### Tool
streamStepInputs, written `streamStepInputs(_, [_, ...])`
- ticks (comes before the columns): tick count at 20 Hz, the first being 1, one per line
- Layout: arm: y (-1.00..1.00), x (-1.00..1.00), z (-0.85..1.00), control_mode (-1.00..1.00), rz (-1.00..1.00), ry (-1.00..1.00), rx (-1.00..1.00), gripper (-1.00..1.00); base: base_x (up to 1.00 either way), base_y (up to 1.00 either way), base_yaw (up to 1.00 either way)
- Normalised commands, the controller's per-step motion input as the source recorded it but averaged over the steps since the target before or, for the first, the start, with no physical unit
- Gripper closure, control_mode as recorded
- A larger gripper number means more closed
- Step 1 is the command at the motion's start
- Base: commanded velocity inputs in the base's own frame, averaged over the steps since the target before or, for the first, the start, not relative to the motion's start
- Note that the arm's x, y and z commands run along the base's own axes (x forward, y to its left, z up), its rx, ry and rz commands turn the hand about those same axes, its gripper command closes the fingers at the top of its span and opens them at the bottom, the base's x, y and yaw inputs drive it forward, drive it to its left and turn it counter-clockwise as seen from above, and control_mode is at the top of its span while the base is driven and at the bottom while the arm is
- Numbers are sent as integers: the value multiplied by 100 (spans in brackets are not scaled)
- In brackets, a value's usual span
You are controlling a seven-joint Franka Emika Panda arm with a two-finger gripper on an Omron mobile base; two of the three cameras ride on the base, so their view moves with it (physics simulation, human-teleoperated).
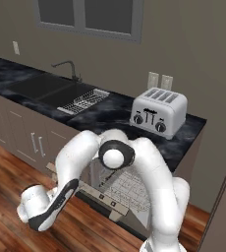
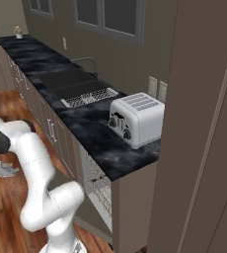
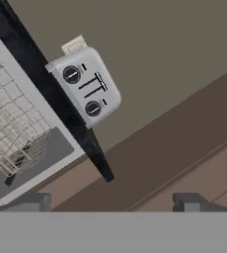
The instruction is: Open the dishwasher door and pull out the top rack.
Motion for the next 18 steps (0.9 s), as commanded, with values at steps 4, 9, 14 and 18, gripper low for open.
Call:
streamStepInputs(4, [-40,0,100,-100,1,7,22,-100,0,0,0])
streamStepInputs(9, [-54,3,69,-100,9,10,16,-100,0,0,0])
streamStepInputs(14, [-57,10,18,-100,23,11,8,-100,0,0,0])
streamStepInputs(18, [-57,31,5,-100,23,15,6,-100,0,0,0])
